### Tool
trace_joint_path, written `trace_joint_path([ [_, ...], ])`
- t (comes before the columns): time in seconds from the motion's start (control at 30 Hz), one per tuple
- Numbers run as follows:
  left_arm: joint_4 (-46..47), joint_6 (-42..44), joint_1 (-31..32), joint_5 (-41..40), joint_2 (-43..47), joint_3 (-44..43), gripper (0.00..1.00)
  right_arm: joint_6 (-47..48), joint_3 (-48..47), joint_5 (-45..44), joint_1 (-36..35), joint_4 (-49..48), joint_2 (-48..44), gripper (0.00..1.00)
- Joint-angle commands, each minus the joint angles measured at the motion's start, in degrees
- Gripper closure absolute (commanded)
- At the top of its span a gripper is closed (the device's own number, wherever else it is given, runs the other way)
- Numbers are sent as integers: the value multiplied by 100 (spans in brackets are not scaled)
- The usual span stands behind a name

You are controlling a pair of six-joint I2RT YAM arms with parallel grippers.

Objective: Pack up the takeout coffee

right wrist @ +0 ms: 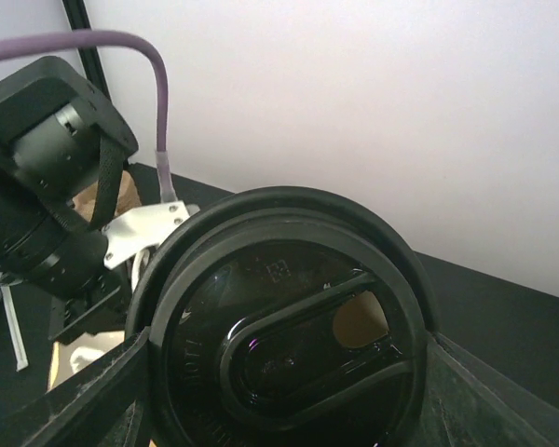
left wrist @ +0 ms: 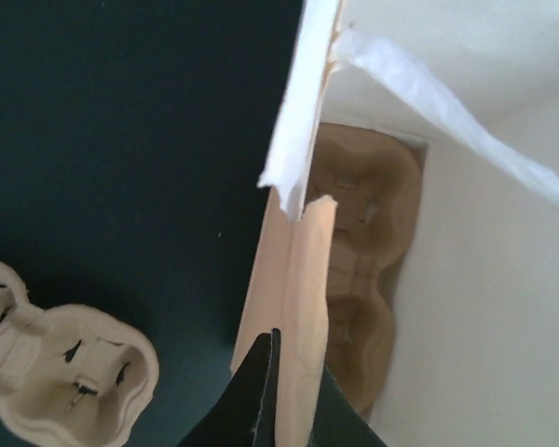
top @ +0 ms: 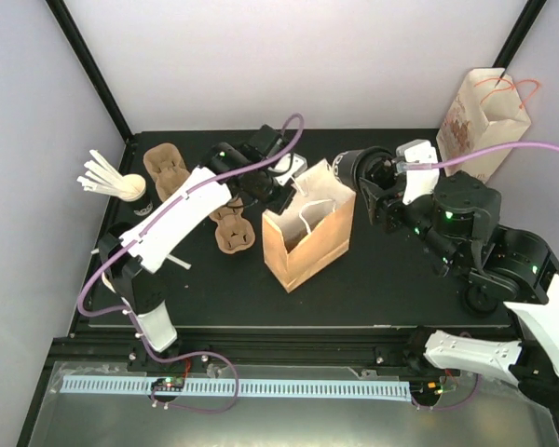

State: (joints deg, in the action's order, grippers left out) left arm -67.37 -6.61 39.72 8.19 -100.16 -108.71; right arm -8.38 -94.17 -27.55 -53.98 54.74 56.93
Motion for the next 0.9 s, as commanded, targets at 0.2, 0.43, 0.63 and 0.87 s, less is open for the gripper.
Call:
trace_joint_path([
  [0.2, -67, 399, 623, -1447, 522, 302, 98, 66, 387, 861, -19, 673, 240, 43],
  [0.43, 303, 507, 754, -1403, 760, 462, 99, -91, 1163, 1227, -19, 807, 113, 43],
  [0.63, 615, 795, 1050, -1933, 867, 634, 98, -117, 1822, 1407, -23, 681, 100, 43],
  [0.87, 1219, 1121, 1310, -2024, 1106, 1099, 99, 89, 2375, 1264, -25, -150, 128, 43],
])
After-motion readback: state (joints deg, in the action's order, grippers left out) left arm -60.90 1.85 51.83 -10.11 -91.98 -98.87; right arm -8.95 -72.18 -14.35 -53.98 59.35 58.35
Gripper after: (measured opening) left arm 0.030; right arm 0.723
